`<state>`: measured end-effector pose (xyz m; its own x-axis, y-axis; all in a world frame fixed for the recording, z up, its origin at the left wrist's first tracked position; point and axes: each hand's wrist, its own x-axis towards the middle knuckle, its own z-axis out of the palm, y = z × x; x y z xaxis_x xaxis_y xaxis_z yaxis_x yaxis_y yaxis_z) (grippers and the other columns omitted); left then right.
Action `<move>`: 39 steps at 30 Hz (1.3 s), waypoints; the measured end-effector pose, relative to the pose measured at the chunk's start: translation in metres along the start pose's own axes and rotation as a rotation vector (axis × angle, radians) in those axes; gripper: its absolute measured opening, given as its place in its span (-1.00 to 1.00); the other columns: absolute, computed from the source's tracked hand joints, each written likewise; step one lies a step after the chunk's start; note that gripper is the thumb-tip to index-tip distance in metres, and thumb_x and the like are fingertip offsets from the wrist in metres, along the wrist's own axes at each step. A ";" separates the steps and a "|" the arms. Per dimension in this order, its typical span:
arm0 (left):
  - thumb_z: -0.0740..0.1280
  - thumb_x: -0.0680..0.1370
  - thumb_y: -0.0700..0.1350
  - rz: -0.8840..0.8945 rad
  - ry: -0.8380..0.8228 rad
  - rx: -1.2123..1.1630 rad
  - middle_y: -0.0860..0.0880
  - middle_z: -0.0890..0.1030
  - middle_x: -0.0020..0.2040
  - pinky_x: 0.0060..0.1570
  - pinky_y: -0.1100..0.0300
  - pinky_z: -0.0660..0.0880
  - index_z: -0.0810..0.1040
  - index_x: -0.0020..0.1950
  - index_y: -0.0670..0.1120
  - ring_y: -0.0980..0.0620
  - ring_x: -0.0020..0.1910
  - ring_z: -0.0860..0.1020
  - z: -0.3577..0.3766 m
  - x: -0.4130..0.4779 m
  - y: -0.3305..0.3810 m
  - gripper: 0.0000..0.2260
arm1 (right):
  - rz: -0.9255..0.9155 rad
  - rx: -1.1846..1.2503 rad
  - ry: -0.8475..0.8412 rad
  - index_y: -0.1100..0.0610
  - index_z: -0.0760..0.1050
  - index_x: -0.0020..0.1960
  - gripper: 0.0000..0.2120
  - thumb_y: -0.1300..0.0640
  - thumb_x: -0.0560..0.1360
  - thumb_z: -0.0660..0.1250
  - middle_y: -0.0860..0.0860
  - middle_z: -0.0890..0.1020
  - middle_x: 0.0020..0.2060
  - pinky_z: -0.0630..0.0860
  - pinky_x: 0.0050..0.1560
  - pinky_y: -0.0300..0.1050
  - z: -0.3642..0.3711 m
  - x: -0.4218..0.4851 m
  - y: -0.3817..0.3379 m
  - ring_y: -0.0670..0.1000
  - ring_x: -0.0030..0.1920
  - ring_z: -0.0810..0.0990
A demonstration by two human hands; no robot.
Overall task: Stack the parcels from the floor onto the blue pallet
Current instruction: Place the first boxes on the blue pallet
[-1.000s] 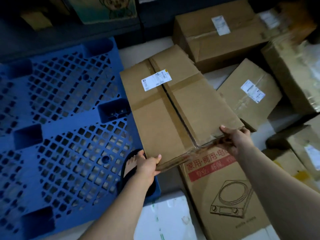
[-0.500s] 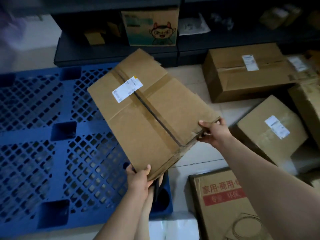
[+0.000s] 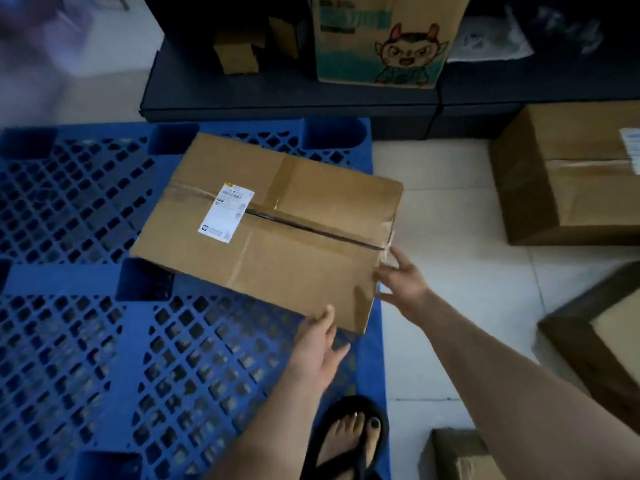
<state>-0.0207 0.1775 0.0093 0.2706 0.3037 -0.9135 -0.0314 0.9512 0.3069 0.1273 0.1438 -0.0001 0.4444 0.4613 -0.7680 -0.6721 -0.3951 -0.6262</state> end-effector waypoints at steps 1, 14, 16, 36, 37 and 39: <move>0.19 0.62 -0.12 -0.003 -0.055 0.026 -0.04 0.51 0.23 0.20 -0.15 0.33 0.41 0.29 -0.13 0.03 0.19 0.48 0.011 0.008 0.019 -0.74 | -0.001 -0.033 -0.007 0.03 0.23 0.44 -0.49 0.34 0.55 0.21 0.12 0.58 0.07 0.50 -0.13 -0.17 0.007 0.003 0.004 -0.02 -0.10 0.53; 0.26 0.58 -0.05 -0.098 0.413 0.093 -0.19 0.25 0.48 0.15 -0.28 0.39 0.21 0.49 -0.12 -0.26 0.42 0.29 -0.070 0.087 0.128 -0.49 | 0.455 0.595 0.437 0.26 0.46 0.18 -0.70 0.18 0.49 0.38 0.13 0.61 -0.34 0.48 -0.47 -0.12 0.073 0.024 0.075 0.08 -0.46 0.54; 0.25 0.59 -0.07 -0.038 0.345 0.046 -0.18 0.28 0.49 0.11 -0.25 0.39 0.22 0.49 -0.11 -0.24 0.42 0.32 -0.064 0.099 0.128 -0.51 | 0.371 0.548 0.510 0.19 0.46 0.03 -0.87 0.18 0.52 0.35 0.12 0.59 -0.48 0.46 -0.59 -0.23 0.070 0.039 0.063 0.05 -0.56 0.53; 0.33 0.55 -0.07 0.359 0.482 0.559 -0.17 0.60 0.01 -0.31 0.06 0.52 0.54 0.15 -0.23 -0.12 -0.08 0.57 -0.001 0.182 0.232 -0.72 | 0.230 0.404 0.482 0.26 0.45 0.07 -0.75 0.12 0.50 0.38 0.19 0.66 -0.17 0.61 -0.28 -0.05 0.082 0.165 -0.037 0.13 -0.24 0.66; 0.30 0.57 -0.05 0.326 0.460 0.597 -0.18 0.59 0.07 -0.28 0.04 0.52 0.52 0.21 -0.22 -0.13 -0.05 0.58 0.001 0.177 0.231 -0.69 | 0.234 0.394 0.458 0.28 0.47 0.10 -0.73 0.12 0.51 0.37 0.21 0.67 -0.15 0.64 -0.22 0.00 0.080 0.163 -0.037 0.15 -0.17 0.68; 0.24 0.60 -0.03 0.231 0.386 0.648 -0.19 0.52 0.27 -0.13 -0.01 0.52 0.44 0.32 -0.15 -0.19 0.09 0.57 0.005 0.161 0.231 -0.66 | 0.247 0.324 0.414 0.31 0.47 0.12 -0.74 0.12 0.56 0.29 0.26 0.65 -0.06 0.62 -0.06 0.09 0.072 0.155 -0.040 0.22 -0.06 0.66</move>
<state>0.0201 0.4455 -0.0658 -0.0309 0.6003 -0.7992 0.5528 0.6764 0.4867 0.1801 0.2885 -0.0841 0.4025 0.0112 -0.9153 -0.9031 -0.1583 -0.3991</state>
